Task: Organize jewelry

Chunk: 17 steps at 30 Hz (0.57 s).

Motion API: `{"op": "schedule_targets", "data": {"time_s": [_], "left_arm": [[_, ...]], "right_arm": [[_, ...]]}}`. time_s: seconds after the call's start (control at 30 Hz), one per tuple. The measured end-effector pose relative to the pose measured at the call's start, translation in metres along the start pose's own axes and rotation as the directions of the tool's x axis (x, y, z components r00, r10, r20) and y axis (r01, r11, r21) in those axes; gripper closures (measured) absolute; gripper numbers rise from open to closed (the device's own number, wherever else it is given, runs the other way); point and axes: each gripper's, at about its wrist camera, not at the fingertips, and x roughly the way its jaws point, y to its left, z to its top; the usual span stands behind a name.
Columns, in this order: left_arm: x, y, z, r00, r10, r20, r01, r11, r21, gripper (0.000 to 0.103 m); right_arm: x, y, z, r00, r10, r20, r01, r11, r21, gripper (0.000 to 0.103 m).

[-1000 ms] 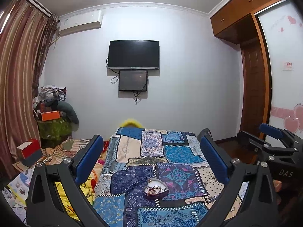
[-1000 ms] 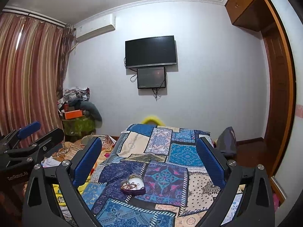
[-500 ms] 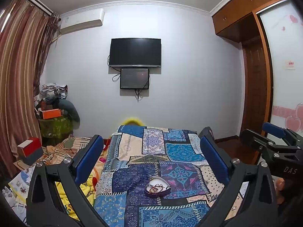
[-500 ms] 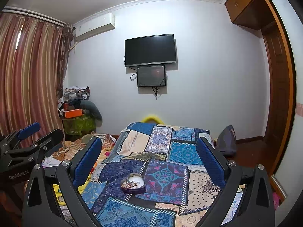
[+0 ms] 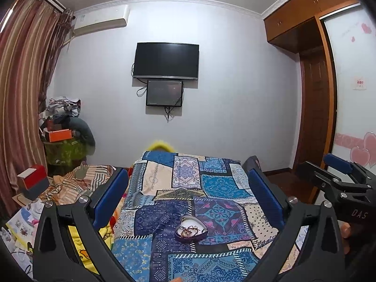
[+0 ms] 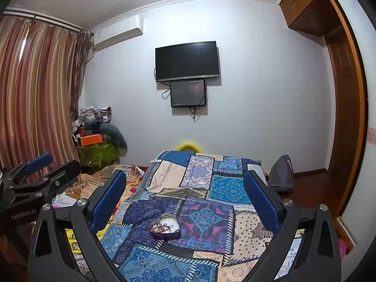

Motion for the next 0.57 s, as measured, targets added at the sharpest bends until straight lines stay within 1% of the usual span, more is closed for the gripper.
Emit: {"op": "schedule_targets", "data": {"time_s": [0.33,0.43,0.57], "left_arm": [[0.0010,-0.0013,-0.0014,1.000,-0.002,-0.004,0.002,1.000,0.004,0.001],[0.0019,-0.0010,-0.0015,1.000,-0.013,-0.011,0.013,1.000,0.000,0.001],[0.0026,-0.0004,-0.0010,1.000,-0.007,-0.010,0.007,1.000,-0.001,0.001]], "right_arm": [[0.0008,-0.0003,-0.0001,1.000,0.002,-0.003,-0.002,1.000,-0.002,0.004],[0.0017,-0.0006,-0.0004,1.000,0.000,-0.004,0.000,1.000,-0.003,0.004],[0.0033,-0.0014,-0.0011,1.000,0.000,-0.007,0.000,1.000,-0.001,0.004]]}}
